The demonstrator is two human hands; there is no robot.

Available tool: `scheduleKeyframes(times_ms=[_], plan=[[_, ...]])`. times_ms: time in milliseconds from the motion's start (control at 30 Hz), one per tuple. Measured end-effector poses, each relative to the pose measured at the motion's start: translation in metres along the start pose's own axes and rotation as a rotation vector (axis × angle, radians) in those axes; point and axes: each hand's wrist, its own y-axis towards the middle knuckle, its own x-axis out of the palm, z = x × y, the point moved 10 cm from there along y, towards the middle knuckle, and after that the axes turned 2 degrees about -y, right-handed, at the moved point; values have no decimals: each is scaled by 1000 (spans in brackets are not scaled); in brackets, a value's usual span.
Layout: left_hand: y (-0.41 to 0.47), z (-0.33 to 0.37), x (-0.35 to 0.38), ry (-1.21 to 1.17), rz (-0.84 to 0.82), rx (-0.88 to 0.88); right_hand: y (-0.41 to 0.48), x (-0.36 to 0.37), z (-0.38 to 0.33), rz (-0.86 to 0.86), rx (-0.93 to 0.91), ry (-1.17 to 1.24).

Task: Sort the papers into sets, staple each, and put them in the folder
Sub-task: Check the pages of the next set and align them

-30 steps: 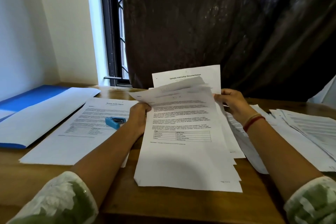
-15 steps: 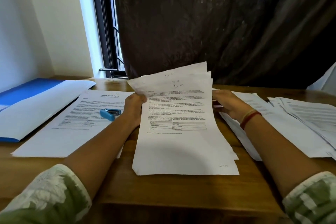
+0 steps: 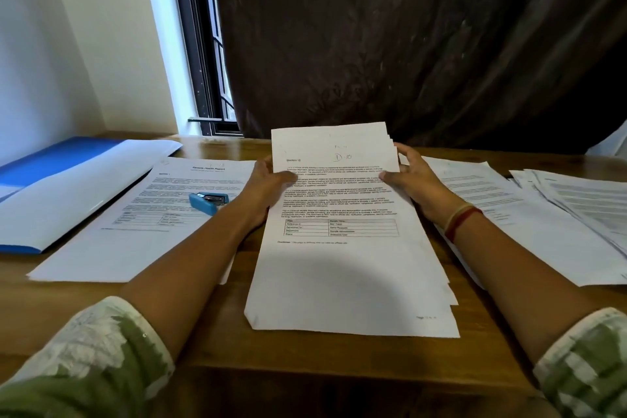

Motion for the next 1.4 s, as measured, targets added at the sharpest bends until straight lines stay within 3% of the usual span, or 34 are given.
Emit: scheduleKeyframes(times_ms=[67,167,300,500,733,900,1000,1233,1400], plan=[[2,1,3,166,-7,23,1,-4,3,17,33,58],[8,-2,2,186,-38,22,0,-6,2,39,43,92],[8,-4,12,282,-156,15,1,-13,-7,96,-66,137],[5,-3,17,335,-197,35,-1,-24,-14,157,-171,97],[11,4,15,315,-92,92,3,-27,-5,249,-123,-86],[10,7,3,158,36,136,0,-22,-1,163,-74,211],[11,7,-11,147,135,144,3,-22,7,136,-11,142],[13,3,-13,157,160,129,0,-37,7,416,-93,9],[14,5,-8,198,145,190,-5,-41,1,496,-174,-72]])
